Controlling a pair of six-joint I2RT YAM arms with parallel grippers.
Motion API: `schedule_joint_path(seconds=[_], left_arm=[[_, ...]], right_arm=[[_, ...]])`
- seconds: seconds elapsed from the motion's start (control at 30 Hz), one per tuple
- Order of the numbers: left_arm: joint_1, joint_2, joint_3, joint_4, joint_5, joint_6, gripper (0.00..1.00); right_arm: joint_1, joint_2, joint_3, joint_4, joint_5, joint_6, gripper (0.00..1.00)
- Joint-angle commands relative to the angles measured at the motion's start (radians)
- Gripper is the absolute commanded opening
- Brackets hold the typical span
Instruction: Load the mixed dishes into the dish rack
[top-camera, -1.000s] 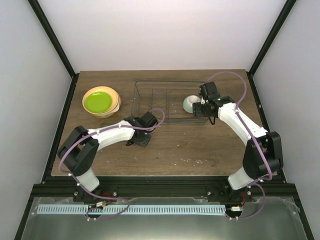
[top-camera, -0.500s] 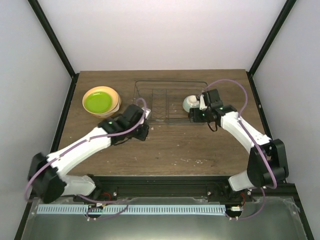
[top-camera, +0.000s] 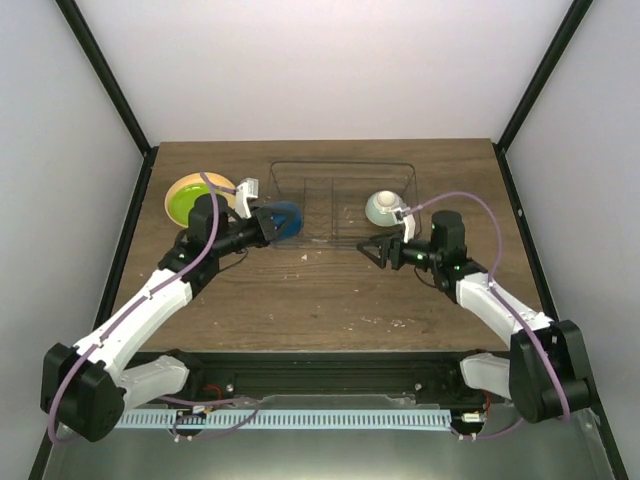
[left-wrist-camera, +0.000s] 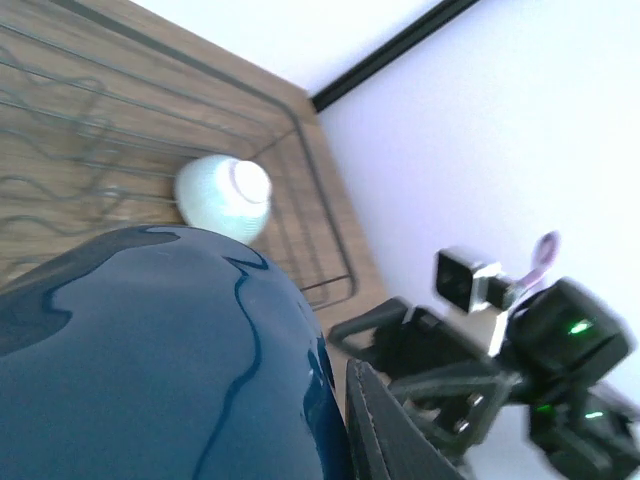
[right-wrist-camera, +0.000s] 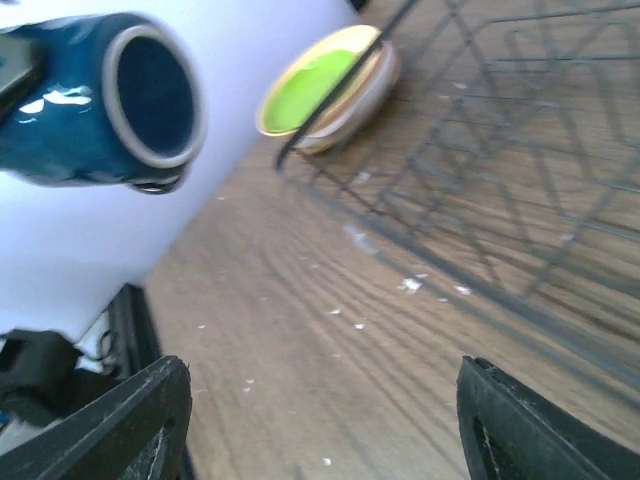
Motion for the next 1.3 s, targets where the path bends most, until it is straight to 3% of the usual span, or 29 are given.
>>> schedule_joint_path(seconds=[0.0,0.27,0.7,0.83,1.27], left_arm=[[0.004,0.027,-0.068,0.529,0.144,-0.313,0.0],[-0.015,0.071,-0.186,0.929,0.118,-0.626,0.0],[-0.101,0.088,-0.278,1.203,0.05,-0.866,0.0],[-0.13,0.14,-0.299,1.31,0.035,-0.913,0.0],[-0.158,0.137,-0.298,1.214,0.019,-0.829,0.0]], right_arm=[[0.007,-0.026,-0.12,0.457,-0.23,0.157,0.74],[0.109,0.054,-0.197,0.778,-0.247,0.234,0.73],[0.173,0.29,-0.17,1.171,-0.267,0.376,0.69],[0.208,0.35,-0.125,1.202,-0.273,0.389,0.66],[0.248,0.372,-0.053,1.174,-0.275,0.379,0.59]])
